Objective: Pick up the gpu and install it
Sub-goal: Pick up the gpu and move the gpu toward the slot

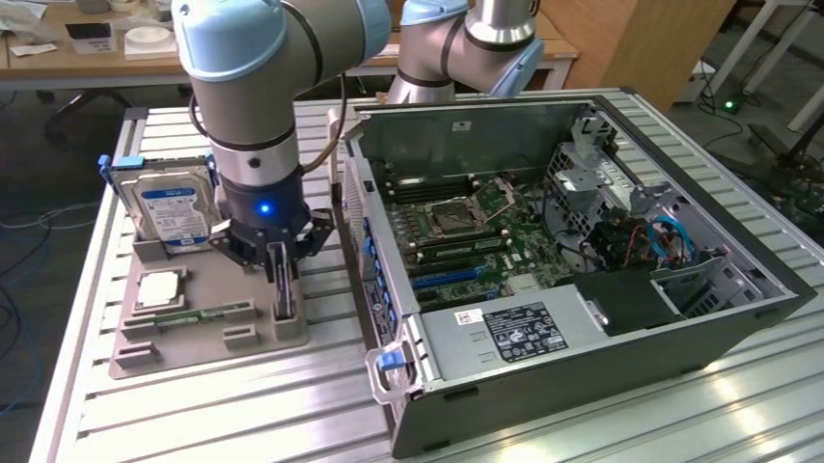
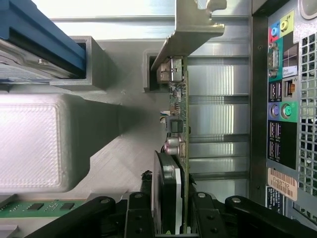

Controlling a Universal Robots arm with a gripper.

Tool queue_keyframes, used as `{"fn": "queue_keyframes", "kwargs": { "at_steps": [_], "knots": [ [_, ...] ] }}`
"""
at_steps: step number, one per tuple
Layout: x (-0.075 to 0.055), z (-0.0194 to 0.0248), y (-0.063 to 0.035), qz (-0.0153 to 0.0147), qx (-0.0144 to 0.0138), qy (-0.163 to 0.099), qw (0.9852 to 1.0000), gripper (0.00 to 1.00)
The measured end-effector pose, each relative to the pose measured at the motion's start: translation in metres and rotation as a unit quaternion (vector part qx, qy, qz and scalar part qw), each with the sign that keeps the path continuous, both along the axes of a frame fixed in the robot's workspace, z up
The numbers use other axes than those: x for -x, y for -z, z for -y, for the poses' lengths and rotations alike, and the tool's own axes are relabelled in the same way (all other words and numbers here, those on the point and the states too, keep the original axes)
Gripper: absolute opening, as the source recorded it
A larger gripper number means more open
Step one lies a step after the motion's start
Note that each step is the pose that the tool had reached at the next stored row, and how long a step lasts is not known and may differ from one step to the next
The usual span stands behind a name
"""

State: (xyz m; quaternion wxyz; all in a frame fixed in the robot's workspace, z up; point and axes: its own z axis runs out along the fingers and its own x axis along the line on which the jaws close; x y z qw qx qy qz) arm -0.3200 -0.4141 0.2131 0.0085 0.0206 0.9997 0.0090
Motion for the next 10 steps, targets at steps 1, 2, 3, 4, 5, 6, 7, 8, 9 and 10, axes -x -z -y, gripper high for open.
{"fn": "queue_keyframes", "kwargs": {
  "at_steps": [1, 2, 3, 4, 5, 6, 7, 8, 9, 10],
  "knots": [
    [0.0, 0.0, 0.0, 0.0, 0.0, 0.0, 1.0, 0.36],
    [0.0, 0.0, 0.0, 0.0, 0.0, 0.0, 1.0, 0.36],
    [0.0001, 0.0, 0.0, -0.0001, 0.0, 0.0, 1.0, 0.36],
    [0.0001, 0.0, 0.0, -0.0001, 0.0, 0.0, 1.0, 0.36],
    [0.0, 0.0, 0.0, -0.0003, 0.0, 0.001, 1.0, 0.36],
    [-0.0001, 0.0, 0.0001, -0.0004, 0.0, 0.004, 1.0, 0.36],
    [-0.0002, -0.0001, 0.0002, -0.0004, 0.0, 0.008, 1.0, 0.36],
    [-0.0005, -0.0002, 0.0005, -0.0005, -0.0001, 0.011, 0.9999, 0.36],
    [-0.0007, -0.0007, 0.0007, -0.0006, 0.0, 0.014, 0.9999, 0.36],
    [-0.0008, -0.0014, 0.0009, -0.0007, 0.0, 0.017, 0.9999, 0.36]
  ]
}}
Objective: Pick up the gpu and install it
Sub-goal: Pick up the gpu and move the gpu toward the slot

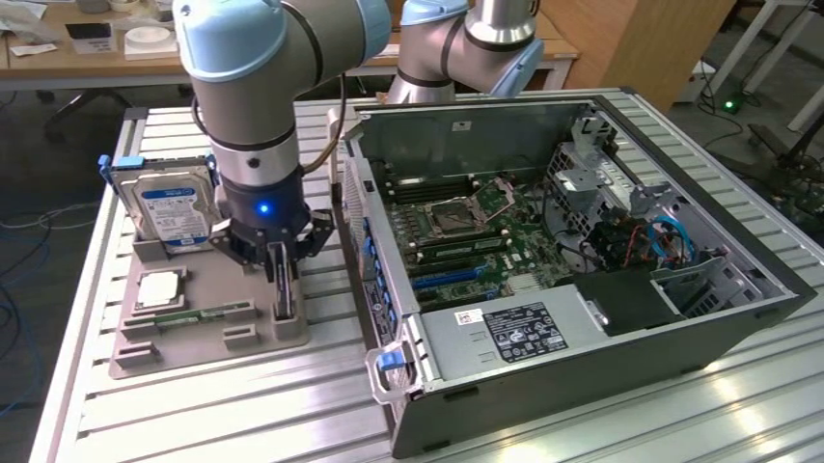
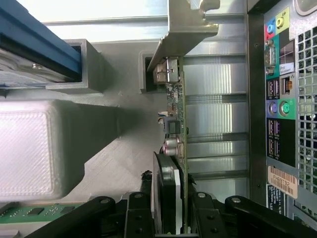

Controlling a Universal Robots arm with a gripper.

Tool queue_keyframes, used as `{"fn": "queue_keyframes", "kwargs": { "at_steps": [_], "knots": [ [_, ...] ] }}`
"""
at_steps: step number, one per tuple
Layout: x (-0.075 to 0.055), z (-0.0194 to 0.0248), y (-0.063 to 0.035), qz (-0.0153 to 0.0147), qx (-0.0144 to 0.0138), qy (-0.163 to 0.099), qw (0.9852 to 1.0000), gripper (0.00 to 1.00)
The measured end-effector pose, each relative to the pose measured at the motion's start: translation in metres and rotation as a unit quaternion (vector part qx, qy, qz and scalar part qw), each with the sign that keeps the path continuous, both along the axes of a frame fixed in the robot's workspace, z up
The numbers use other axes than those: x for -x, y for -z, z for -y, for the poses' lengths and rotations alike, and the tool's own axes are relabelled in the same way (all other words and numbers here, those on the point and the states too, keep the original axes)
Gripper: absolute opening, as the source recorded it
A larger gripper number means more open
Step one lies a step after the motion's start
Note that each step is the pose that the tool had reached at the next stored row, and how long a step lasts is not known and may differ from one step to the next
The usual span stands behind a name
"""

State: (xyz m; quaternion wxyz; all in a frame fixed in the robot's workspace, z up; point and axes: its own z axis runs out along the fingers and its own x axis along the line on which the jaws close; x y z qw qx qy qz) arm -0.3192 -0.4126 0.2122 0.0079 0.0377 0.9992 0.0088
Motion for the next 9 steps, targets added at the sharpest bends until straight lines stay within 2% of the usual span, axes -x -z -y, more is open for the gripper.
{"fn": "queue_keyframes", "kwargs": {
  "at_steps": [4, 9],
  "knots": [
    [-0.0001, -0.0035, 0.0009, 0.0, 0.0001, 0.009, 1.0, 0.36],
    [-0.0002, -0.0039, 0.0013, -0.0001, 0.0002, 0.014, 0.9999, 0.36]
  ]
}}
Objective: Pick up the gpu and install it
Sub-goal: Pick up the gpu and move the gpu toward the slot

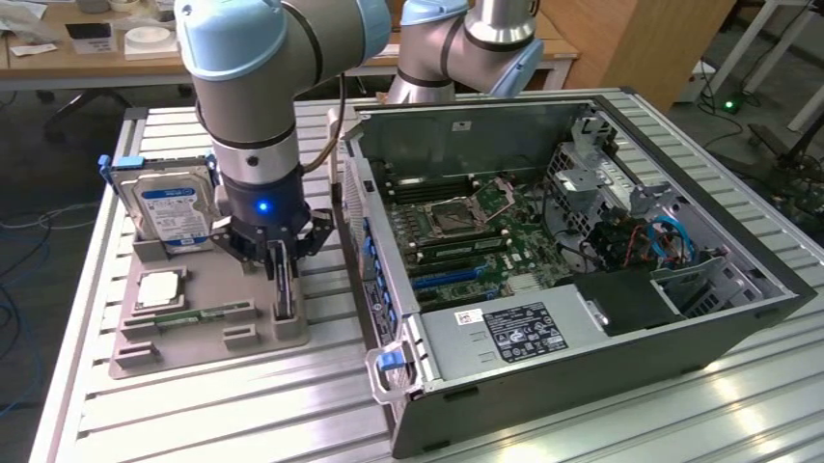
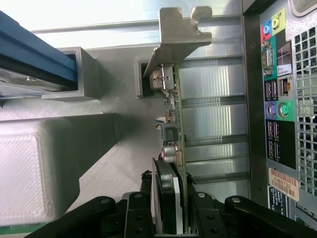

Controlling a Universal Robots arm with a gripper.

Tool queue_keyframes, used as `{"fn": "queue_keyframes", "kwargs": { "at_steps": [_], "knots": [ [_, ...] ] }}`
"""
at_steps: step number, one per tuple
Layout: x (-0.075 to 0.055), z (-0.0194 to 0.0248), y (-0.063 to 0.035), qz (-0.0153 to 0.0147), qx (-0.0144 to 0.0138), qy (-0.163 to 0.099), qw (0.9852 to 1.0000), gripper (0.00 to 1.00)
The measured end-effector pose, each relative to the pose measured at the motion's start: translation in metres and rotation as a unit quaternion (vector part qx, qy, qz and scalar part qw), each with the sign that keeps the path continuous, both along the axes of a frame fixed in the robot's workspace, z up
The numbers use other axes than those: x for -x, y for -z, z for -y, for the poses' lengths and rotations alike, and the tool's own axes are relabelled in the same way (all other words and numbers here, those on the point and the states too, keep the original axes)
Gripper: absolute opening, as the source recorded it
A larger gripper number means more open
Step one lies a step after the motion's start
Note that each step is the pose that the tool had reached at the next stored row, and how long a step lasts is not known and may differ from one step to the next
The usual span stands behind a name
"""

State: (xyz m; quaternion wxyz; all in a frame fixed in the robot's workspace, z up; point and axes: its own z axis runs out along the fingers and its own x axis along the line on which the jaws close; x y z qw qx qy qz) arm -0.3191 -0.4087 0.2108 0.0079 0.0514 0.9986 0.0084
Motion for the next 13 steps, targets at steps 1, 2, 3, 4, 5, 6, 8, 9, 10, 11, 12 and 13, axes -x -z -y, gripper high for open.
{"fn": "queue_keyframes", "kwargs": {
  "at_steps": [1, 2, 3, 4, 5, 6, 8, 9, 10, 11, 12, 13],
  "knots": [
    [0.0, 0.0, 0.0, 0.0, -0.0001, 0.0, 1.0, 0.36],
    [0.0, 0.0, 0.0001, 0.0001, -0.0001, 0.0, 1.0, 0.36],
    [0.0, 0.0, 0.0001, 0.0001, 0.0, 0.0, 1.0, 0.36],
    [0.0, 0.0, 0.0001, 0.0001, -0.0001, 0.0, 1.0, 0.36],
    [0.0, -0.0001, 0.0001, 0.0001, -0.0001, 0.0, 1.0, 0.36],
    [0.0, -0.0001, 0.0001, 0.0001, -0.0001, 0.0, 1.0, 0.36],
    [0.0, 0.0, 0.0001, 0.0001, 0.0, 0.0, 1.0, 0.35],
    [0.0, 0.0, 0.0001, 0.0001, 0.0, 0.0, 1.0, 0.29],
    [0.0, 0.0, 0.0001, 0.0001, 0.0, 0.0, 1.0, 0.29],
    [0.0, -0.0001, 0.0001, 0.0001, 0.0, 0.0, 1.0, 0.29],
    [0.0, 0.0, 0.0001, 0.0001, -0.0001, 0.0, 1.0, 0.29],
    [0.0, -0.0001, 0.0001, 0.0001, -0.0001, 0.0, 1.0, 0.29]
  ]
}}
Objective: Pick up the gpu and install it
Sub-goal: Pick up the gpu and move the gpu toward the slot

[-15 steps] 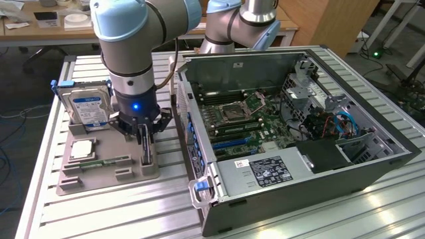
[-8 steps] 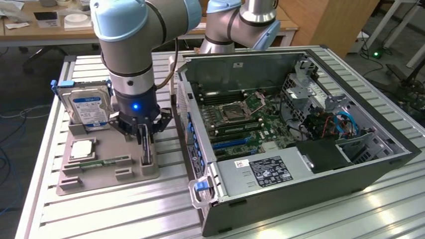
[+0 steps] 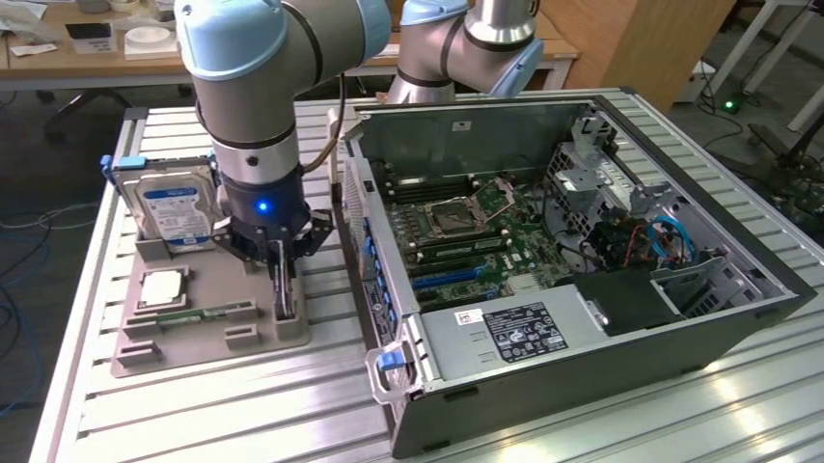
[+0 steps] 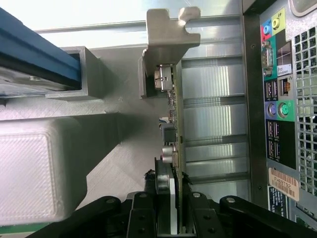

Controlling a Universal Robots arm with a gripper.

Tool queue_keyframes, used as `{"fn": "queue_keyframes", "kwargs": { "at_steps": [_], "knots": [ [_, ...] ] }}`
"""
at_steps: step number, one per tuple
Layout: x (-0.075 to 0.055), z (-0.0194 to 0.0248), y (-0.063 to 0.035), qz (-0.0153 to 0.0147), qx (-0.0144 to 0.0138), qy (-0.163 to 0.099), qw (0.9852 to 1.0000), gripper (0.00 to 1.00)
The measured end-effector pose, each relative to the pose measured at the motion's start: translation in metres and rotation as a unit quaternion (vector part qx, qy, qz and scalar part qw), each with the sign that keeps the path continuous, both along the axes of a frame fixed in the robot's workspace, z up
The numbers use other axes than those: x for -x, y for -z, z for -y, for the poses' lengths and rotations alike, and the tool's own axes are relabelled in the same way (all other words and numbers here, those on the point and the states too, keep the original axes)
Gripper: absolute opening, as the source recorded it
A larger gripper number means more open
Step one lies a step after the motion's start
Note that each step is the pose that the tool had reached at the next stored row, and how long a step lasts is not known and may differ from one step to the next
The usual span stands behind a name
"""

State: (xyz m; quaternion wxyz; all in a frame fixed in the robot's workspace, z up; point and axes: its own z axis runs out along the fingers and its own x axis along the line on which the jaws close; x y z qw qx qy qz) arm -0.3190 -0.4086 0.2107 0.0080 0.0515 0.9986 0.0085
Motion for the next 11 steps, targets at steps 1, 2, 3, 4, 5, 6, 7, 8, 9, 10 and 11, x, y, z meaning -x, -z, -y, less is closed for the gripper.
{"fn": "queue_keyframes", "kwargs": {
  "at_steps": [1, 2, 3, 4, 5, 6, 7, 8, 9, 10, 11],
  "knots": [
    [0.0, 0.0, 0.0, 0.0, 0.0, 0.0, 1.0, 0.29],
    [0.0, 0.0, 0.0, 0.0, 0.0, 0.0, 1.0, 0.29],
    [0.0, 0.0, 0.0, 0.0, 0.0, 0.0, 1.0, 0.29],
    [0.0, 0.0, 0.0, 0.0, 0.0, 0.0, 1.0, 0.29],
    [0.0, 0.0, 0.0, 0.0, 0.0, 0.0, 1.0, 0.29],
    [0.0, 0.0, 0.0, 0.0, 0.0, 0.0, 1.0, 0.29],
    [0.0, 0.0, 0.0, 0.0, 0.0, 0.0, 1.0, 0.29],
    [0.0, 0.0, 0.0, 0.0, 0.0, 0.0, 1.0, 0.29],
    [0.0, 0.0, 0.0, 0.0, 0.0, 0.0, 1.0, 0.29],
    [0.0, 0.0, 0.0, 0.0, 0.0, 0.0, 1.0, 0.29],
    [0.0, 0.0, 0.0, 0.0, 0.0, 0.0, 1.0, 0.29]
  ]
}}
